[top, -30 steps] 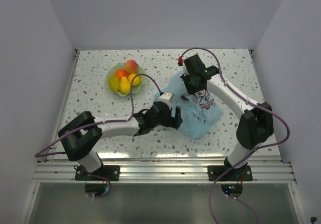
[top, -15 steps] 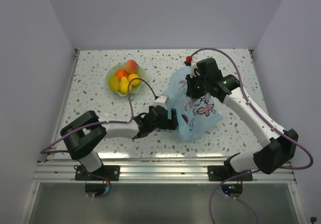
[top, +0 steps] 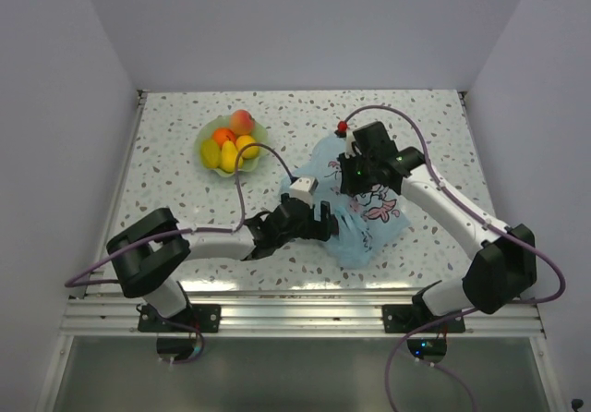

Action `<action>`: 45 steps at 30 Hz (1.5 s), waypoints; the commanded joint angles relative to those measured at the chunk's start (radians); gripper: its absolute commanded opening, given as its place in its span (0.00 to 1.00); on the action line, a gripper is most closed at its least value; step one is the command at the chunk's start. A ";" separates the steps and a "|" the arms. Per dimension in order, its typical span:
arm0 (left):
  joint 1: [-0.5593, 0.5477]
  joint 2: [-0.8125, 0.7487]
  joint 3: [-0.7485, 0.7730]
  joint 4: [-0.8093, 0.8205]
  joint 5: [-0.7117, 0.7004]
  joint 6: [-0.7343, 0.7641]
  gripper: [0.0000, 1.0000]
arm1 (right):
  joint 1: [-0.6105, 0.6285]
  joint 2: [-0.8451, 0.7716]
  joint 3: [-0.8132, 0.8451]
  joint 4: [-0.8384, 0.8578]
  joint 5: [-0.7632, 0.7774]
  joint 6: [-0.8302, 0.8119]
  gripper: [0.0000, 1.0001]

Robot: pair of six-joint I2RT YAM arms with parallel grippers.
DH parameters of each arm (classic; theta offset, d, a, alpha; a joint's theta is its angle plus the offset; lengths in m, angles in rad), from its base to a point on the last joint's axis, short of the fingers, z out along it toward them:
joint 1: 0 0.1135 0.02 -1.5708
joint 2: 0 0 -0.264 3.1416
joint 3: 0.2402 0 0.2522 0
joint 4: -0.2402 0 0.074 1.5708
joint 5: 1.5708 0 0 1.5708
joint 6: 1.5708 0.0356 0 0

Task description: Untie the knot of the plastic bag and take out the fruit

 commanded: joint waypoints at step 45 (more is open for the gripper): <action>-0.025 -0.147 0.062 0.019 0.168 0.307 0.33 | -0.072 -0.026 -0.100 0.088 0.073 0.092 0.00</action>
